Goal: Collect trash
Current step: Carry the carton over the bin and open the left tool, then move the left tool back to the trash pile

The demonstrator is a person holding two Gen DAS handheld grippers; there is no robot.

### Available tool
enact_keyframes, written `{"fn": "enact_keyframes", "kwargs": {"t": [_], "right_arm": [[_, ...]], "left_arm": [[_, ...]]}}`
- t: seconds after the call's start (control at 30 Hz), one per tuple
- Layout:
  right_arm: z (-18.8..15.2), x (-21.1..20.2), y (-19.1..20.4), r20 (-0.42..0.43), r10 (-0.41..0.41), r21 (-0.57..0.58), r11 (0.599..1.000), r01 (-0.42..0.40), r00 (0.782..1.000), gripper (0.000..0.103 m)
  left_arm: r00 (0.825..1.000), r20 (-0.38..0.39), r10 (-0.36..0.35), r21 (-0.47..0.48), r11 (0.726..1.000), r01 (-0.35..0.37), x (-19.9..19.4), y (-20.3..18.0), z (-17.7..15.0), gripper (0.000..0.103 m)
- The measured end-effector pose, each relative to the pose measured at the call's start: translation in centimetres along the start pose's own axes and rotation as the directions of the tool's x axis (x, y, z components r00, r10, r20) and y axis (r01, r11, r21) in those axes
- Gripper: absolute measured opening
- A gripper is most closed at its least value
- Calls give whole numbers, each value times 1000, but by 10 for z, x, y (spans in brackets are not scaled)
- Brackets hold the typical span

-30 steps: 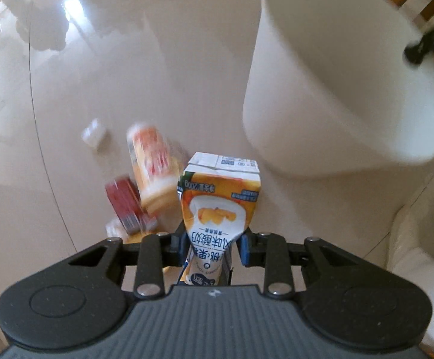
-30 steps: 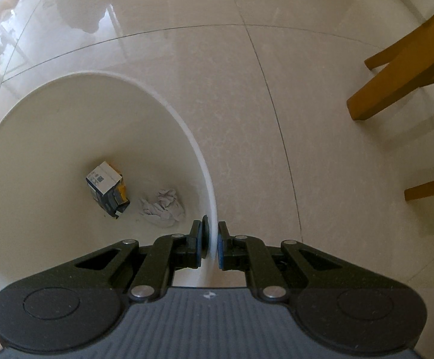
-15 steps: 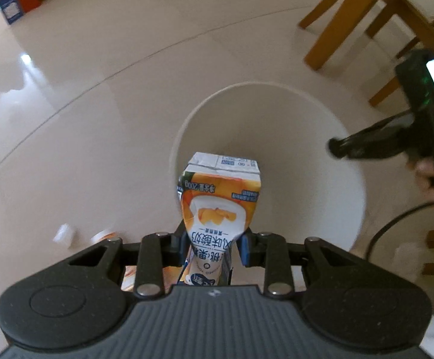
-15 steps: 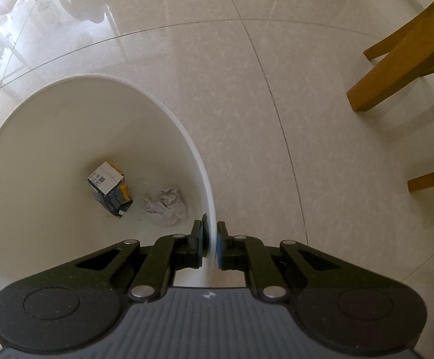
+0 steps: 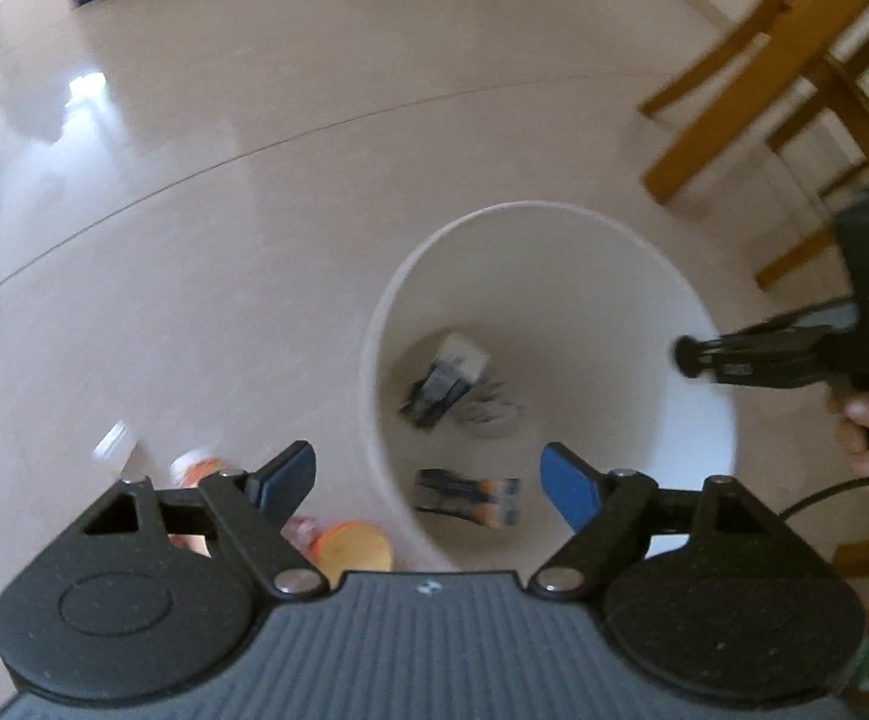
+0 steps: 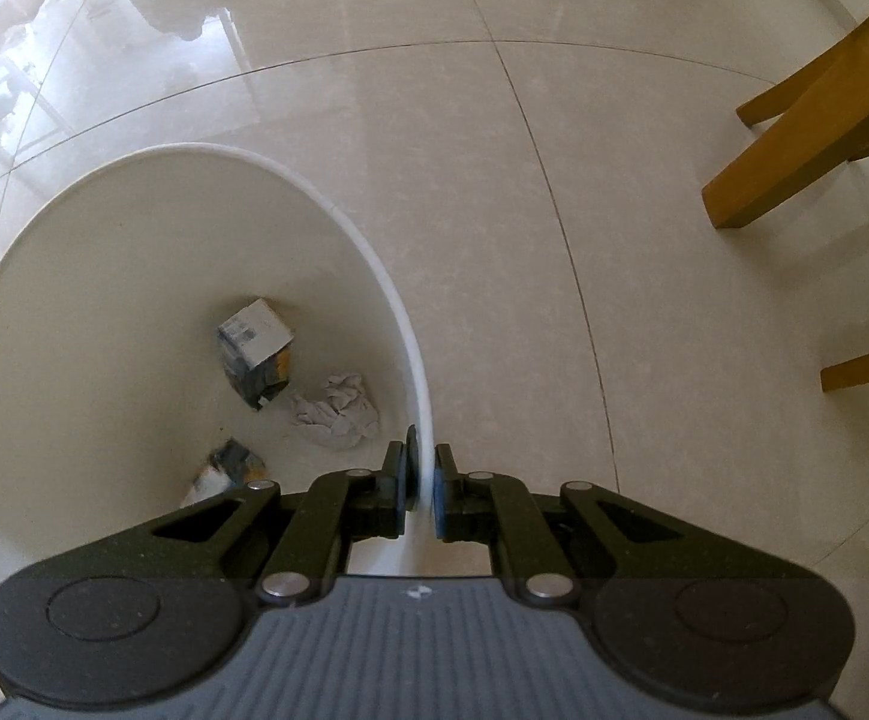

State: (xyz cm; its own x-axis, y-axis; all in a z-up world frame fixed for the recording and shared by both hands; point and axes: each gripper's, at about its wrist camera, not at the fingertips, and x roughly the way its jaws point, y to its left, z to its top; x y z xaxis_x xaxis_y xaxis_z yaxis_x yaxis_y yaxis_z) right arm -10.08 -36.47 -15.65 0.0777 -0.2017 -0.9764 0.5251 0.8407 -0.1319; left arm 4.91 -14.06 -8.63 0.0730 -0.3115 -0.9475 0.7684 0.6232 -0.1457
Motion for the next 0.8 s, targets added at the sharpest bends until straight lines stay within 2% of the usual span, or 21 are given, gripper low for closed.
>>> {"fn": "enact_keyframes", "kwargs": {"t": [0.07,0.13,0.23,0.3,0.5,0.6,0.67,0.8], "right_arm": [[0,0,0,-1,-1,2,1000,1,1000,10],[0,0,1,-1,-2,5,1000,2,1000,10],[0,1,3,1,-9,3,1000,9,1000,11],[0,1,3,1,-13,3,1000,13,1000,11],[-1,1,7,3,-24,-1,1000,24,1000,11],[-1,1,9,5,-30,-7,1000,30,1000,11],[-2,1,10,6,-34,-10,999,34,999,11],[-2,1,14,8,-50,-28,998,50,999,12]], "left_arm": [[1000,15,19,-40,999,-18,-1,11,-8,83],[998,41,56,-74,996,-53,-4,23,-19,91],[987,73,142,-117,984,-133,-4,37,-39,92],[983,69,169,-140,977,-159,1,45,-50,92],[978,71,196,-280,945,-169,15,74,-96,95],[978,15,207,-334,923,-191,38,80,-116,96],[972,11,235,-355,910,-216,50,86,-136,96],[971,-13,238,-415,882,-222,73,107,-167,96]]}}
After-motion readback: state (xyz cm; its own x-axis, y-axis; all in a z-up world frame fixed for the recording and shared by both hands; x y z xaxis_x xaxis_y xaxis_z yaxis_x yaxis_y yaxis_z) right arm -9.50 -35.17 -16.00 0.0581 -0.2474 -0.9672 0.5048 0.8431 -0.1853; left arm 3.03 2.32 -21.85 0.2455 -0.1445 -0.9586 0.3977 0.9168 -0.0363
